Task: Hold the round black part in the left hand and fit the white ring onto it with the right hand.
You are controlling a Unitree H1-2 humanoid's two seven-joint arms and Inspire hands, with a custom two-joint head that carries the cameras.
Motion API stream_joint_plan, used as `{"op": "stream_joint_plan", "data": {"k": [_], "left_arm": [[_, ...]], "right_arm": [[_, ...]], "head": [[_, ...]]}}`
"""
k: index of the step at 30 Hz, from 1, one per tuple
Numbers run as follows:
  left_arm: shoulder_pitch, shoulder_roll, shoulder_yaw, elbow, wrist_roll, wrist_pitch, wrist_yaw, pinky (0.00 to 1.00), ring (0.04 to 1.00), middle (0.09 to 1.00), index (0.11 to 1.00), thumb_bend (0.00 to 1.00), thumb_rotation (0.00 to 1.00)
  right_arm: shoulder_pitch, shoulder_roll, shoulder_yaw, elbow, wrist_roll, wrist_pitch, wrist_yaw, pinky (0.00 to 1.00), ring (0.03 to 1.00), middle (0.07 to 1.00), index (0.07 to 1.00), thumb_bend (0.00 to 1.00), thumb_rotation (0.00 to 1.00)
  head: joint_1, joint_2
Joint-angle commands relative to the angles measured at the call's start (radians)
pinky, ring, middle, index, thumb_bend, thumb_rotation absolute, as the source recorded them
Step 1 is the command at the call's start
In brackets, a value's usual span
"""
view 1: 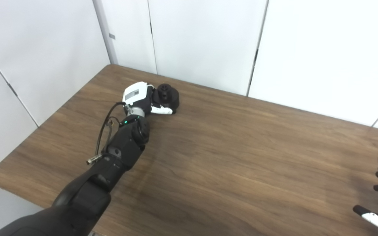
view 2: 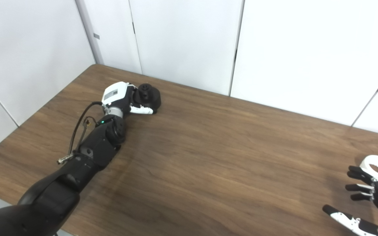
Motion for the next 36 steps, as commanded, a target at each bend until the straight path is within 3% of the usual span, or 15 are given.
{"op": "stream_joint_plan", "data": {"k": [1,12,16,17,18,21,24,26,33,36], "left_arm": [[-0.040,0.007,0.010,0.002,-0.018,-0.031,0.024,0.90,0.977,0.906,0.666,0.99,0.38],[-0.030,-0.028,0.078,0.027,-0.121,-0.157,0.120,0.76,0.876,0.838,0.548,0.90,0.23],[-0.019,-0.034,0.088,0.021,-0.139,-0.178,0.135,0.76,0.865,0.826,0.524,0.89,0.20],[-0.018,-0.034,0.089,0.024,-0.143,-0.187,0.138,0.77,0.869,0.827,0.506,0.71,0.14],[-0.016,-0.034,0.088,0.026,-0.146,-0.196,0.140,0.77,0.871,0.827,0.496,0.62,0.11],[-0.012,-0.030,0.083,0.027,-0.156,-0.215,0.132,0.77,0.874,0.829,0.487,0.53,0.08],[-0.005,-0.018,0.069,0.017,-0.162,-0.244,0.098,0.75,0.872,0.834,0.487,0.52,0.08],[0.004,-0.005,0.057,0.021,-0.178,-0.308,0.064,0.76,0.878,0.837,0.487,0.52,0.07],[0.042,0.047,-0.025,-0.032,-0.202,-0.429,-0.133,0.85,0.951,0.883,0.492,0.52,0.07],[0.049,0.049,-0.060,-0.052,-0.204,-0.458,-0.195,0.83,0.951,0.884,0.492,0.52,0.07]], "right_arm": [[-0.013,-0.016,-0.012,-0.037,0.011,-0.013,-0.003,0.54,0.624,0.737,0.747,0.68,0.00],[-0.017,-0.020,-0.012,-0.033,0.007,-0.005,-0.001,0.55,0.631,0.737,0.746,0.68,0.00],[-0.021,-0.021,-0.011,-0.030,0.009,-0.001,0.001,0.55,0.634,0.736,0.748,0.68,0.00],[-0.022,-0.020,-0.010,-0.029,0.009,-0.002,0.001,0.55,0.632,0.738,0.747,0.68,0.00],[-0.023,-0.020,-0.010,-0.027,0.008,-0.002,0.000,0.55,0.633,0.739,0.746,0.68,0.00],[-0.026,-0.021,-0.008,-0.029,0.003,0.001,0.000,0.55,0.636,0.741,0.746,0.68,0.00],[-0.029,-0.023,-0.007,-0.030,-0.002,-0.001,0.001,0.55,0.639,0.743,0.747,0.68,0.00],[-0.032,-0.023,-0.007,-0.027,0.001,-0.006,0.001,0.55,0.639,0.743,0.746,0.68,0.00],[-0.035,-0.022,-0.003,-0.032,0.005,0.008,0.010,0.56,0.648,0.746,0.750,0.66,0.00],[-0.039,-0.019,-0.004,-0.031,0.007,0.017,0.014,0.56,0.649,0.744,0.750,0.66,0.01]], "head": [[0.000,0.001],[0.004,0.006],[0.006,0.006],[0.005,0.007],[0.005,0.007],[0.006,0.008],[0.006,0.008],[0.005,0.009],[0.003,0.009],[0.000,0.010]]}}
